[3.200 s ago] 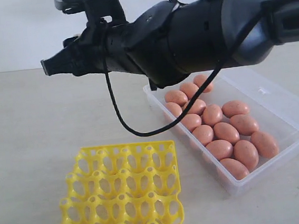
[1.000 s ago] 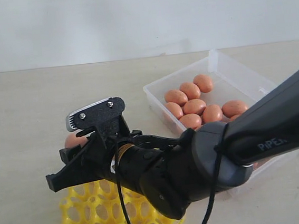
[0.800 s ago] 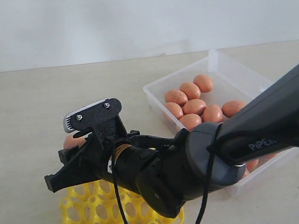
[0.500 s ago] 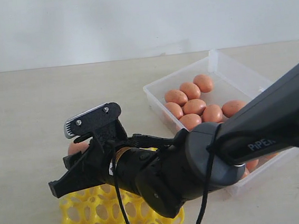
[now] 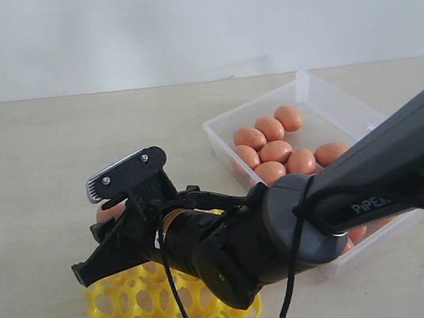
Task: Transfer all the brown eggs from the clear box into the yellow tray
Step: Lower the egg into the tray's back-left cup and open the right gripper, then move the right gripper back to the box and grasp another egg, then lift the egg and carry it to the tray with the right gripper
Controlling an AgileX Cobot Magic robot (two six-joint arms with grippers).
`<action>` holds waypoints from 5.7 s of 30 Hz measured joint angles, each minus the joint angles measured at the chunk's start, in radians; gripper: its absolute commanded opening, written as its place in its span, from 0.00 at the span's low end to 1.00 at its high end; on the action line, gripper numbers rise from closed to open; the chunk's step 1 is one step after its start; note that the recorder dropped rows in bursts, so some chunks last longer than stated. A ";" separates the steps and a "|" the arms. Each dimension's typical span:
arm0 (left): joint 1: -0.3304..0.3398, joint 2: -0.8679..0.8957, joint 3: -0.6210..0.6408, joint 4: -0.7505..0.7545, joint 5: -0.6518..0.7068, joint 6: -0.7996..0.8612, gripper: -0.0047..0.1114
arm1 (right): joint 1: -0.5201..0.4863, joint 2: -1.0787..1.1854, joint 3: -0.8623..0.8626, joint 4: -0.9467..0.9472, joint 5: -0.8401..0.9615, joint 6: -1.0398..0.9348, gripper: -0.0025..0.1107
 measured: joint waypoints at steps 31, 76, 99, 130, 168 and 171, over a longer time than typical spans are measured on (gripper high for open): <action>0.000 0.000 0.000 0.000 0.000 0.000 0.08 | 0.000 0.000 0.000 0.004 0.025 -0.102 0.46; 0.000 0.000 0.000 0.000 0.000 0.000 0.08 | -0.839 -0.154 -0.130 0.030 1.005 -0.827 0.46; 0.000 0.000 0.000 0.000 0.000 0.000 0.08 | -0.839 -0.091 -0.130 0.145 0.937 -0.975 0.02; 0.000 0.000 0.000 0.000 0.000 0.000 0.08 | -0.769 -0.622 -0.152 0.965 0.406 -1.019 0.02; 0.000 0.000 0.000 0.000 -0.002 0.000 0.08 | -0.715 -0.739 -0.218 -1.280 -0.194 1.044 0.02; 0.000 0.000 0.000 0.000 -0.002 0.000 0.08 | -0.611 -0.655 -0.115 -1.366 -0.514 1.095 0.02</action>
